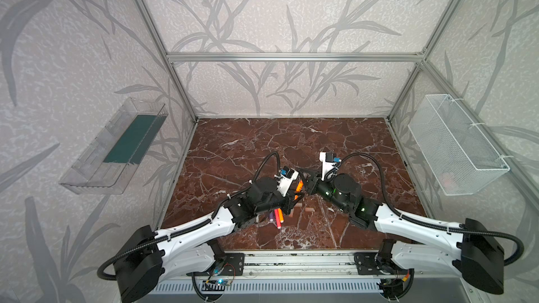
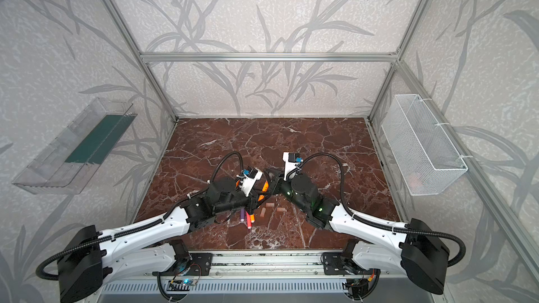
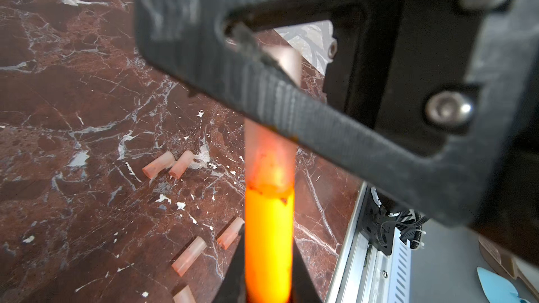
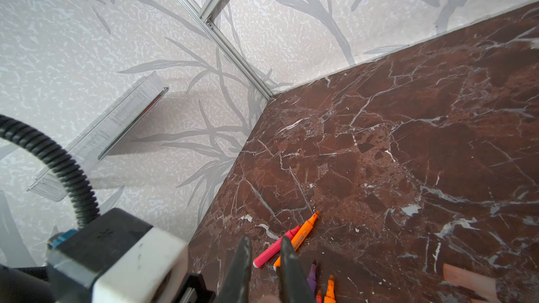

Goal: Insert the pens into the pen caps
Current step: 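Push the pink cap down over the orange highlighter with the right gripper, then press the cap further onto the highlighter while the left gripper holds it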

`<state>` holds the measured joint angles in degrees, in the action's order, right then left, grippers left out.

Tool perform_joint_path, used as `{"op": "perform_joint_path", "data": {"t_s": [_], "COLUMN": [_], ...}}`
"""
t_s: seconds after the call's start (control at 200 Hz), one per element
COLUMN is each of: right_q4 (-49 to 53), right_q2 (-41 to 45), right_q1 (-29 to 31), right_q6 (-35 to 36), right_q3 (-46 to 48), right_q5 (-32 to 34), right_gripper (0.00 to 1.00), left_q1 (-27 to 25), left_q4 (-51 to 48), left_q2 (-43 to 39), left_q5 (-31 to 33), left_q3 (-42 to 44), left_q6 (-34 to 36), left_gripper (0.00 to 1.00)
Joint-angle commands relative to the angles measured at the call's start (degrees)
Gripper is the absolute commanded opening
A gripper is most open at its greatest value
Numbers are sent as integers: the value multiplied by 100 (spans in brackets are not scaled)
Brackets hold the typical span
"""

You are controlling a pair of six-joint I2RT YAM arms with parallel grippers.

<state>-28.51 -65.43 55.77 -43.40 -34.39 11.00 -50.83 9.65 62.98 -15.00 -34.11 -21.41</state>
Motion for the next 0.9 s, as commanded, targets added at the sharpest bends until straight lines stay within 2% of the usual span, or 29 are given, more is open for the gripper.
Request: {"op": "perform_joint_path", "data": {"t_s": [0.0,0.165,0.33,0.405,0.505,0.63,0.74,0.805,0.895], "right_q4": [704,851,1094,633,-423,-780,-1100,-688,3], "right_q2": [-238,-519,-508,-432,-400,-315,-218,-164,-191], "right_q1": [585,1015,1104,1111,1113,1114,1119,1224,1426], "right_q6": [-108,-352,-409,-249,190,595,651,459,-179], "right_q3": [102,-71,-177,4,403,587,846,752,514], "right_q5": [-288,102,324,158,-142,-465,-498,-182,190], "right_gripper": [0,0,0,0,0,0,0,0,0], "left_q1": [179,179,180,247,597,995,1046,1041,1022], "left_q4": [252,118,107,102,152,336,318,325,323], "left_q2": [-126,-120,-103,-94,-80,-130,-145,-138,-181], "left_q5": [1202,1868,2054,1841,989,253,273,368,725], "left_q3": [-621,-852,-897,-916,-927,-813,-774,-771,-737], "left_q6": [251,564,664,602,342,142,172,186,255], "left_gripper": [0,0,0,0,0,0,0,0,0]}}
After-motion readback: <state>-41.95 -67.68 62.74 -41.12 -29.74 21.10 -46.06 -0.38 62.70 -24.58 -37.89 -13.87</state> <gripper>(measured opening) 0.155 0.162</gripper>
